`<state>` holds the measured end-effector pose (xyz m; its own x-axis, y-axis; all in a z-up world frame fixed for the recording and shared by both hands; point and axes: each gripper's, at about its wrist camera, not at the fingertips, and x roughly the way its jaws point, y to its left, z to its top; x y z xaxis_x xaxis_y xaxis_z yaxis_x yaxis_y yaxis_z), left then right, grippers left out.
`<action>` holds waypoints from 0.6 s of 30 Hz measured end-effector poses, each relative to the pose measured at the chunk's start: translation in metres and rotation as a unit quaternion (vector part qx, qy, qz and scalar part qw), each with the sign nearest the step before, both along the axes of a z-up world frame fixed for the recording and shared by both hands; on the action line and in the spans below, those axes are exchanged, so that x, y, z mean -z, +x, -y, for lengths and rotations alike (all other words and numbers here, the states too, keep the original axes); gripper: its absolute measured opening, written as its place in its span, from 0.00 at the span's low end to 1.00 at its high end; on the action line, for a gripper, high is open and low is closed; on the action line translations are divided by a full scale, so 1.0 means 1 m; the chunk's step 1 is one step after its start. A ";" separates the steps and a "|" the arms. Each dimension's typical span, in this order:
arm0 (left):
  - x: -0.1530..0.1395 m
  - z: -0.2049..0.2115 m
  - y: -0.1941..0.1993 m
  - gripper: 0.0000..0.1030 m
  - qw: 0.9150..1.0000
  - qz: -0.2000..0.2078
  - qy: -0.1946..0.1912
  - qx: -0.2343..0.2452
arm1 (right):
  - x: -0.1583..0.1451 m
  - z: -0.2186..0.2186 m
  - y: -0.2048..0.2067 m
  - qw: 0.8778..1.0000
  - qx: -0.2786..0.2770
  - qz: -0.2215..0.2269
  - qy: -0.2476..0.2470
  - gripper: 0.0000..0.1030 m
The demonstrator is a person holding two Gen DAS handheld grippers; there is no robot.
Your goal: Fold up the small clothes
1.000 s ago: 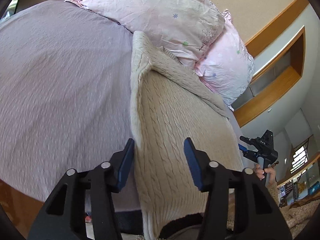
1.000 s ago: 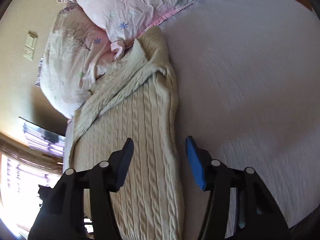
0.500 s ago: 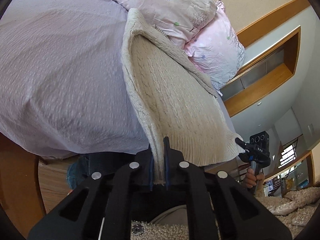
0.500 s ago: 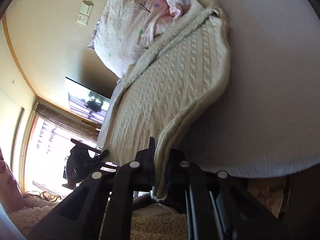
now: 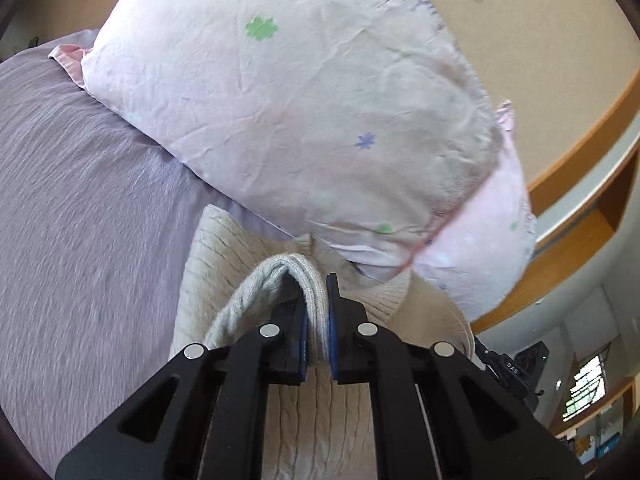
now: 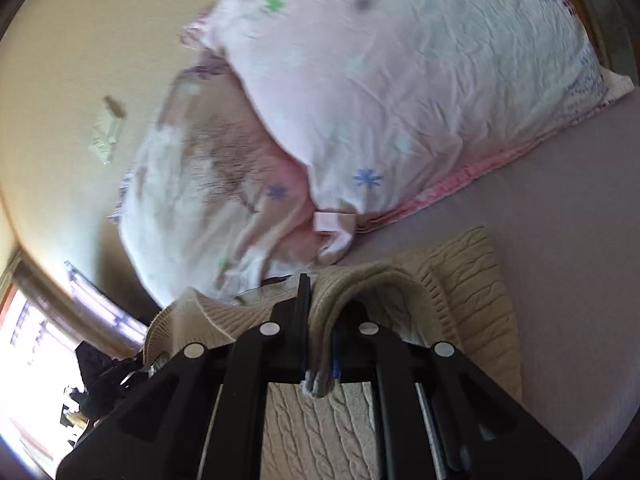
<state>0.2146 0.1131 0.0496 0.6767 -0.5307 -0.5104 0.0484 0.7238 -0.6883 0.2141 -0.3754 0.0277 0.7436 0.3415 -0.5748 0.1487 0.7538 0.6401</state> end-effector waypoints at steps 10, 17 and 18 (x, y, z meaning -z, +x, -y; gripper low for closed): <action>0.005 -0.021 -0.012 0.86 1.000 -0.003 -0.022 -0.010 | -0.012 0.016 -0.023 0.995 0.075 0.045 -0.054 0.98; 0.039 -0.035 -0.016 0.68 0.996 -0.082 0.027 0.013 | 0.012 0.029 -0.012 0.998 0.052 0.011 0.040 0.98; 0.044 -0.035 -0.017 0.65 0.996 -0.080 0.014 0.020 | 0.013 0.027 -0.010 0.998 0.048 0.004 0.042 0.98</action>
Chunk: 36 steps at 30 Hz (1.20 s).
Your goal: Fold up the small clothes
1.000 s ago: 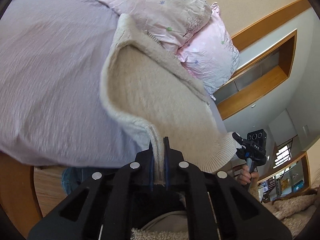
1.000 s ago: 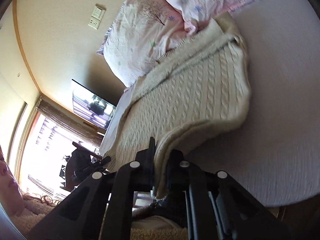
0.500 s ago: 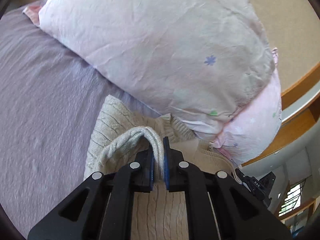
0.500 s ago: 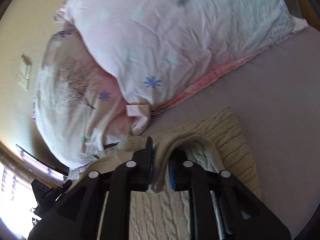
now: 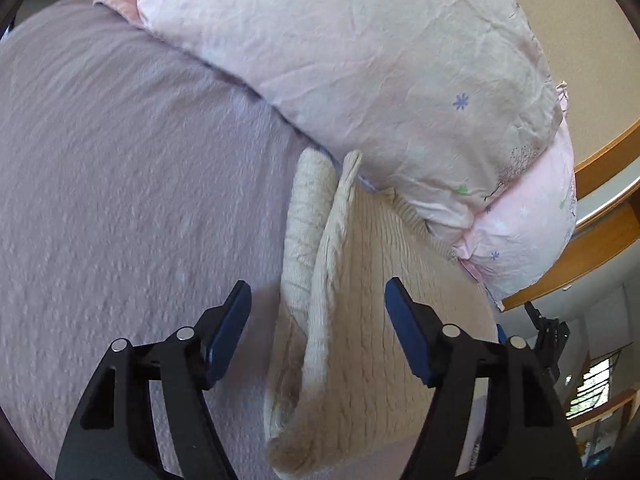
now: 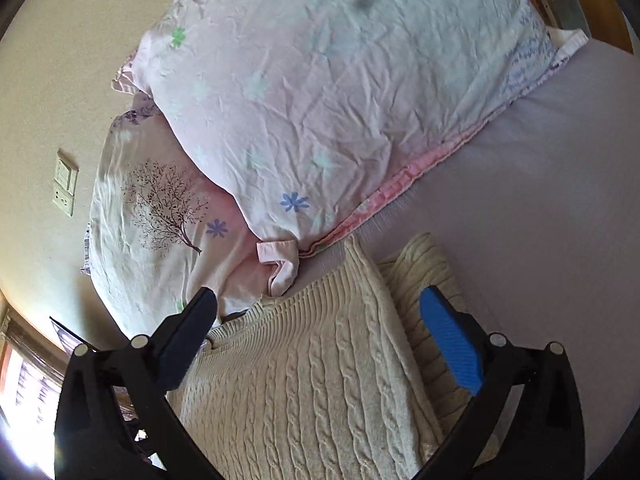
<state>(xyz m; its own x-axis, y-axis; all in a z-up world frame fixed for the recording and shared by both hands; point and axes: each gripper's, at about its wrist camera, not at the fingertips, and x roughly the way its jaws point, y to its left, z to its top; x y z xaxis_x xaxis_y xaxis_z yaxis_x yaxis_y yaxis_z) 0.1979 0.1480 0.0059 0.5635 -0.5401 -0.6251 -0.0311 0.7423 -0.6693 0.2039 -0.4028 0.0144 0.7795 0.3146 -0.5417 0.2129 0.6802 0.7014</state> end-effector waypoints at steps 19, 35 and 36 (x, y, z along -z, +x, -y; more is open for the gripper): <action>-0.062 0.231 0.023 0.17 0.938 0.059 -0.290 0.182 | -0.038 0.026 -0.030 0.997 0.008 0.073 0.012 0.98; -0.062 0.232 0.019 0.75 0.986 0.068 -0.048 0.142 | -0.007 0.038 -0.012 0.995 -0.070 -0.064 -0.009 0.86; -0.054 0.228 0.020 0.75 0.988 0.055 -0.028 0.140 | -0.002 0.035 -0.009 0.994 -0.075 -0.080 -0.009 0.86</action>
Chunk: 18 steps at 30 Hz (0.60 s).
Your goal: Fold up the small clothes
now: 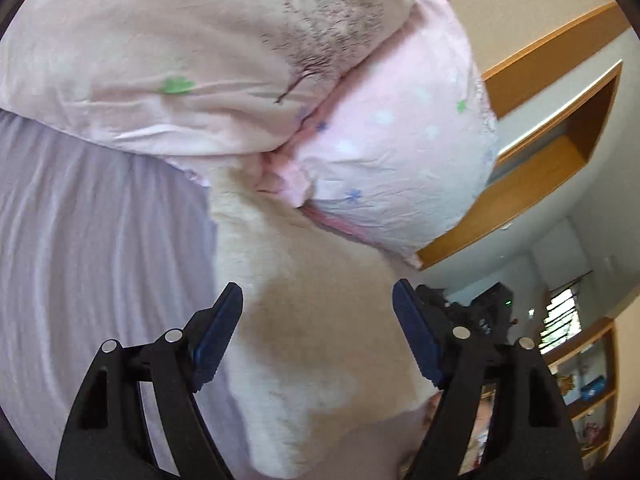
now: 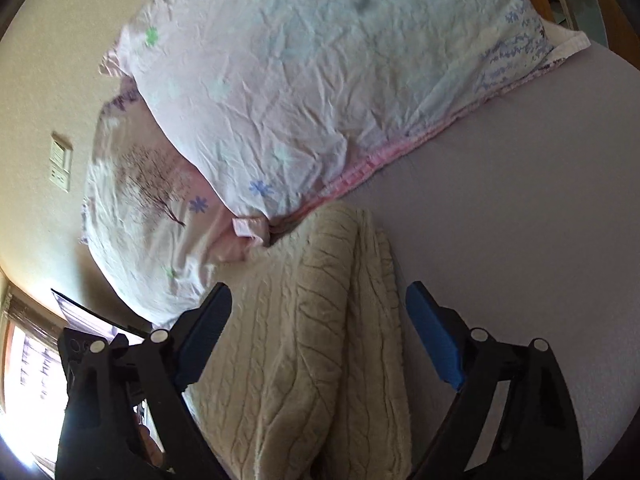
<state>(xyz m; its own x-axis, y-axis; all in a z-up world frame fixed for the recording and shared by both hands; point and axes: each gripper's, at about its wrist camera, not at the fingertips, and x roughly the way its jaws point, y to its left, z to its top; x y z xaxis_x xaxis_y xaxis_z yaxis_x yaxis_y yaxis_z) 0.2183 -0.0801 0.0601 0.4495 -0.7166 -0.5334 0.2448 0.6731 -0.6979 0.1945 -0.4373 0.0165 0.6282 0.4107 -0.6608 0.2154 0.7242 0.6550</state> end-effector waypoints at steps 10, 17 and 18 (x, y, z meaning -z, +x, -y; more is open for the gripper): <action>0.061 0.026 0.006 0.79 0.997 -0.071 0.003 0.039 | 0.025 -0.012 0.007 0.998 -0.040 -0.038 0.019 0.82; 0.050 0.009 0.003 0.41 0.996 -0.071 -0.032 0.051 | 0.019 -0.027 0.004 0.992 -0.088 0.020 0.090 0.33; 0.042 -0.002 -0.003 0.41 0.997 -0.059 -0.020 0.054 | 0.016 -0.037 0.006 0.988 -0.110 0.032 0.107 0.32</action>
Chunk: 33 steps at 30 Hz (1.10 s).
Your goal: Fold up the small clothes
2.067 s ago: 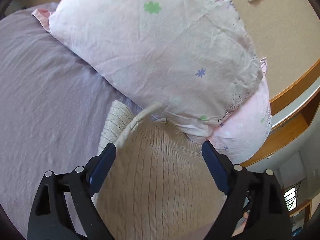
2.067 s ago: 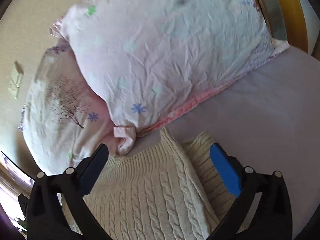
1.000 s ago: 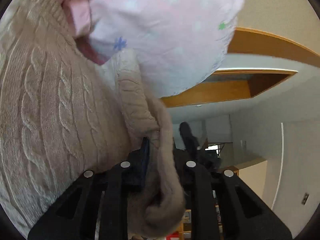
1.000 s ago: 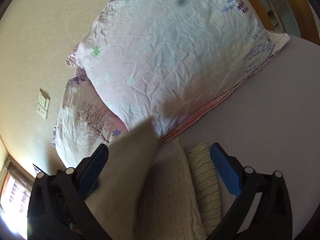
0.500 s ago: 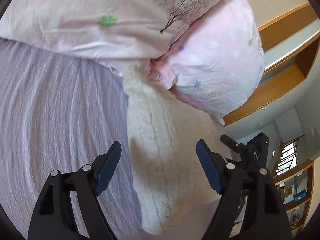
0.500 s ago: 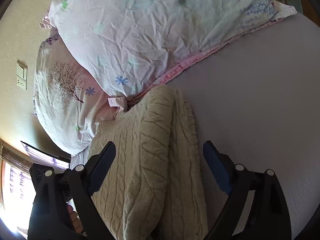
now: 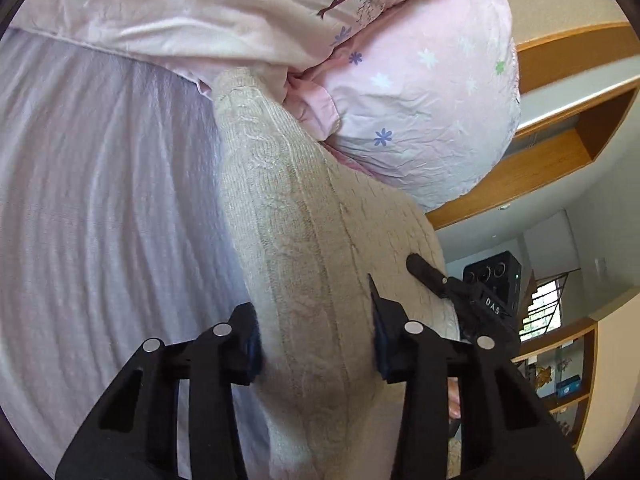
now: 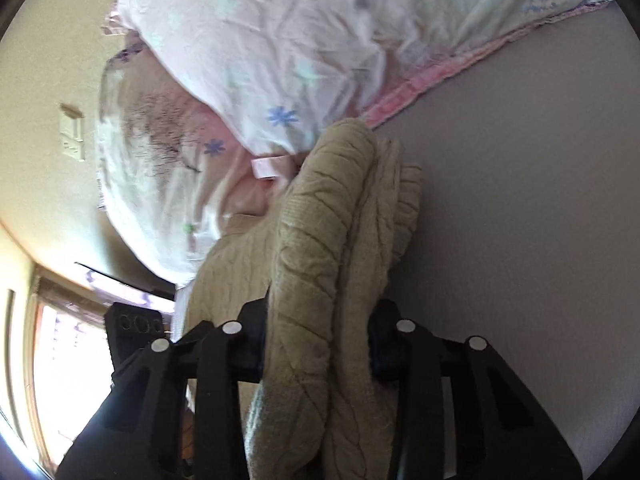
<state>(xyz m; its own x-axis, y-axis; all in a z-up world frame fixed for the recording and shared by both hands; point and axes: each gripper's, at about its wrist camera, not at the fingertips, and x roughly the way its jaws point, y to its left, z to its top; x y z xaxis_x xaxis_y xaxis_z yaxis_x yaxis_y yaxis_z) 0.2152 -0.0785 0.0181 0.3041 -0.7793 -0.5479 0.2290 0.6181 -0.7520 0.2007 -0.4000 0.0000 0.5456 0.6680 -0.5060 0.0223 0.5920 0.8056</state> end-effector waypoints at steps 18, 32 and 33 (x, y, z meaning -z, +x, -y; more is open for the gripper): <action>-0.056 -0.107 -0.086 0.70 0.963 0.163 0.183 -0.112 | -0.027 -0.110 -0.021 0.988 -0.040 0.013 -0.146 0.09; -0.017 -0.093 -0.147 0.99 0.913 0.164 0.358 -0.109 | -0.063 -0.101 -0.114 0.945 0.072 0.071 -0.310 0.98; -0.013 -0.090 -0.148 0.99 0.910 0.160 0.368 -0.102 | -0.061 -0.107 -0.120 0.937 0.069 0.059 -0.336 0.98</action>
<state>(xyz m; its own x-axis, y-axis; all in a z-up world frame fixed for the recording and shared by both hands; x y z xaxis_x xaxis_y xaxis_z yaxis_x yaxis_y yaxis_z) 0.0673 0.0113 0.0313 0.6371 -0.1471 -0.7566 0.1880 0.9816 -0.0325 0.0805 -0.2932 0.0606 0.6821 0.1383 -0.7180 0.0709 0.9648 0.2532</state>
